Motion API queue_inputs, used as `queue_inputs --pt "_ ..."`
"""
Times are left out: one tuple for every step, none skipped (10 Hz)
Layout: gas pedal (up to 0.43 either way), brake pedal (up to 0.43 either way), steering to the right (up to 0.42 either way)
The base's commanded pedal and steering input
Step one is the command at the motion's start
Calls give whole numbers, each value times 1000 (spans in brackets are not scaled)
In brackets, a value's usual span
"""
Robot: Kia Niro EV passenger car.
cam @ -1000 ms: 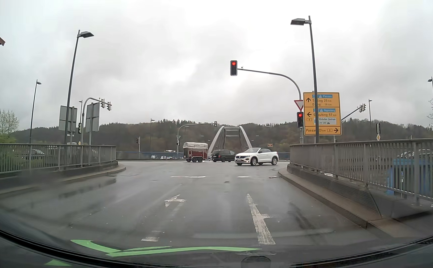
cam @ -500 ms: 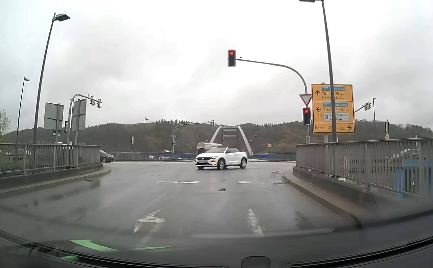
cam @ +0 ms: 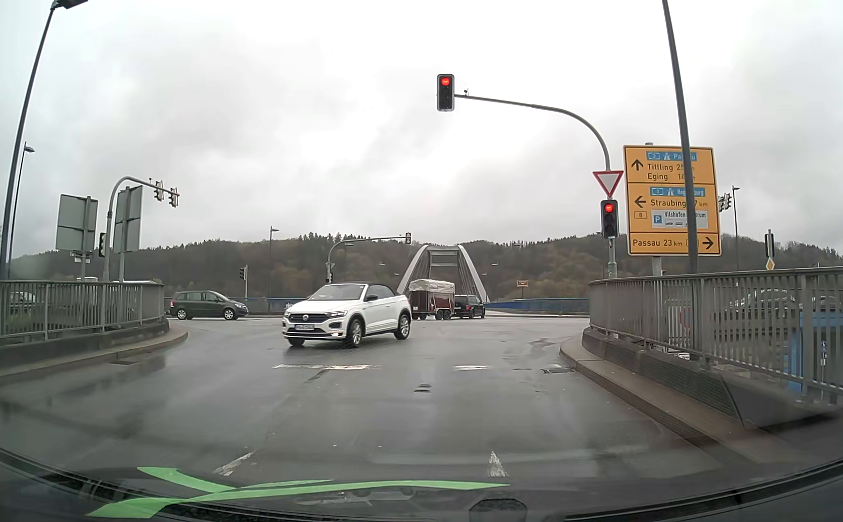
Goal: Follow the waypoints while adhering to traffic rules and regulations
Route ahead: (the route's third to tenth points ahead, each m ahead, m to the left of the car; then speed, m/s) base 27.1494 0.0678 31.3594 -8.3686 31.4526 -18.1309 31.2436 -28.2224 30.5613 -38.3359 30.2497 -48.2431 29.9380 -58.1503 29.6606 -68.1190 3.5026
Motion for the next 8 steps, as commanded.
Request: queue_inputs --pt "0 140 13" --pt "0 140 11" --pt "0 134 10" --pt "0 128 10" --pt "0 104 8" --pt "0 73 2" --pt "0 67 0" --pt "0 67 0"
